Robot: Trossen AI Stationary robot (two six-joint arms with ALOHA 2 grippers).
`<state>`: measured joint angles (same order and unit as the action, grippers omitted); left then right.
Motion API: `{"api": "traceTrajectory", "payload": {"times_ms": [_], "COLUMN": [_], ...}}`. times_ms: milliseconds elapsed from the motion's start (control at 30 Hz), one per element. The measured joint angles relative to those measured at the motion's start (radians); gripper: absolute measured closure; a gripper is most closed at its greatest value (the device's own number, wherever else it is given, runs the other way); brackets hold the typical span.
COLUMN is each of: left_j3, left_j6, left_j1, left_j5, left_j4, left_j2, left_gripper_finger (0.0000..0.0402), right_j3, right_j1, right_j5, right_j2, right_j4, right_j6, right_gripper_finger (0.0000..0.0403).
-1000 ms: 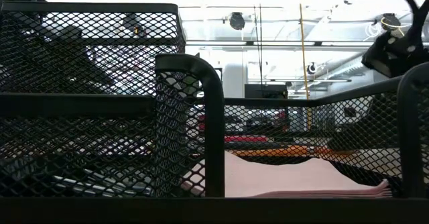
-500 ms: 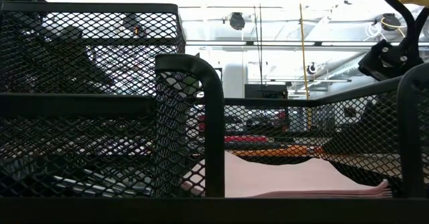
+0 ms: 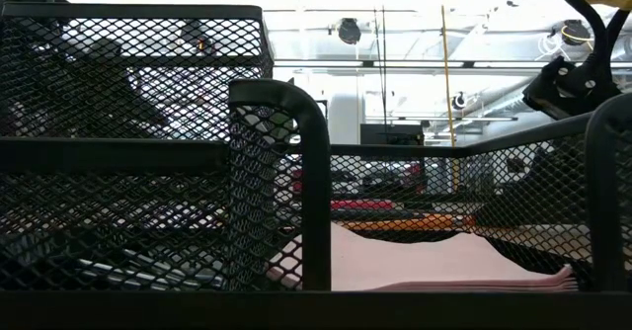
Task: Pick and place office supplies into organizer
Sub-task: Put the yellow pencil into the black desk organizer
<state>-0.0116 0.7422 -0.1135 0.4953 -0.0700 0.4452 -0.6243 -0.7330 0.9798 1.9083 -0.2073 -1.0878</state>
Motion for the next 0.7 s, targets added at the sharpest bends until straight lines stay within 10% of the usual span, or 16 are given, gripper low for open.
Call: {"api": "traceTrajectory", "payload": {"times_ms": [700], "left_j3": [0.000], "left_j6": [-0.001], "left_j1": [0.000], "left_j5": [-0.016], "left_j4": [-0.005], "left_j2": [0.000], "left_gripper_finger": [0.0190], "right_j3": [0.003], "right_j1": [-0.005], "right_j5": [0.027], "right_j2": [-0.055], "right_j4": [-0.138], "right_j6": [0.205], "right_gripper_finger": [0.0385]}}
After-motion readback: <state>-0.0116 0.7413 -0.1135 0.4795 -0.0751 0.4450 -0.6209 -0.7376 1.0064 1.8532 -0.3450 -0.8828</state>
